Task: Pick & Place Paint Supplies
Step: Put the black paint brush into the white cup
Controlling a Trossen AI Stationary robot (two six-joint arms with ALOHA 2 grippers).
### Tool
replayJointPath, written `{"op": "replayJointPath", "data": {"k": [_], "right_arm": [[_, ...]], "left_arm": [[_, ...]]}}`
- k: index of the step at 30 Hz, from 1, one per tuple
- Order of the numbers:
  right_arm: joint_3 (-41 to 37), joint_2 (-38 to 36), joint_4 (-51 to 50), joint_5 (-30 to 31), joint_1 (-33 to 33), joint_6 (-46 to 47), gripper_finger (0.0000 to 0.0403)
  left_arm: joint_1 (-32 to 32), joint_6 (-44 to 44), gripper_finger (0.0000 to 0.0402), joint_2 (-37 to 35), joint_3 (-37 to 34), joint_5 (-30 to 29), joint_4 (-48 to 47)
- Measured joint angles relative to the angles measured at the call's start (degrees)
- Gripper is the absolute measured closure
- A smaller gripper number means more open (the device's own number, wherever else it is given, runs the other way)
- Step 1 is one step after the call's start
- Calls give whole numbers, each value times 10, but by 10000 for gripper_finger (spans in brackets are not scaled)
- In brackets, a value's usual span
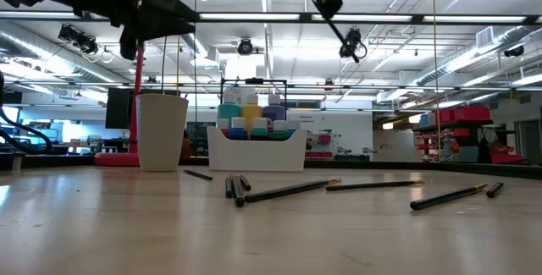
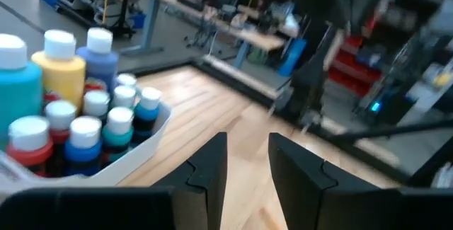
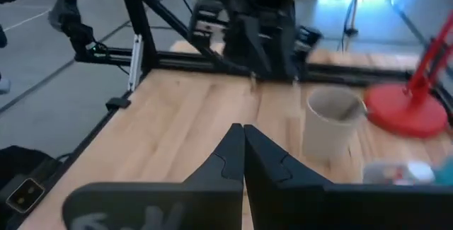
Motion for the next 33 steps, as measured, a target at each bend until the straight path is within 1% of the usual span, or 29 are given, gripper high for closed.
{"op": "replayJointPath", "data": {"k": [3, 5, 7, 11, 13, 17, 18, 21, 24, 29, 31, 33], "right_arm": [[0, 21, 57, 21, 29, -2, 403], [0, 32, 89, 32, 43, -2, 403], [0, 45, 112, 43, 52, -2, 403], [0, 74, 172, 75, 63, -6, 403], [0, 93, 211, 81, 65, -12, 403], [-1, 124, 285, 83, 65, 2, 403], [0, 132, 314, 91, 65, 9, 403], [0, 155, 367, 104, 65, 20, 403], [0, 178, 390, 104, 65, 17, 403], [-1, 191, 400, 104, 65, 18, 403], [-1, 191, 404, 104, 65, 18, 403], [-1, 191, 405, 104, 65, 19, 403]], "left_arm": [[0, 0, 287, 0, 0, 2, 39], [0, 3, 287, 0, 0, 13, 58], [0, 27, 287, 0, 0, 31, 62], [0, 55, 287, 0, 0, 33, 61], [0, 67, 287, 0, 0, 38, 66], [0, 128, 285, 0, 0, 82, 68], [0, 135, 283, 1, 0, 92, 73], [0, 160, 268, 21, 0, 114, 108], [5, 198, 242, 43, 9, 125, 160], [26, 227, 191, 90, 49, 92, 164], [37, 230, 175, 108, 62, 97, 162], [47, 230, 165, 126, 74, 114, 161]]}}
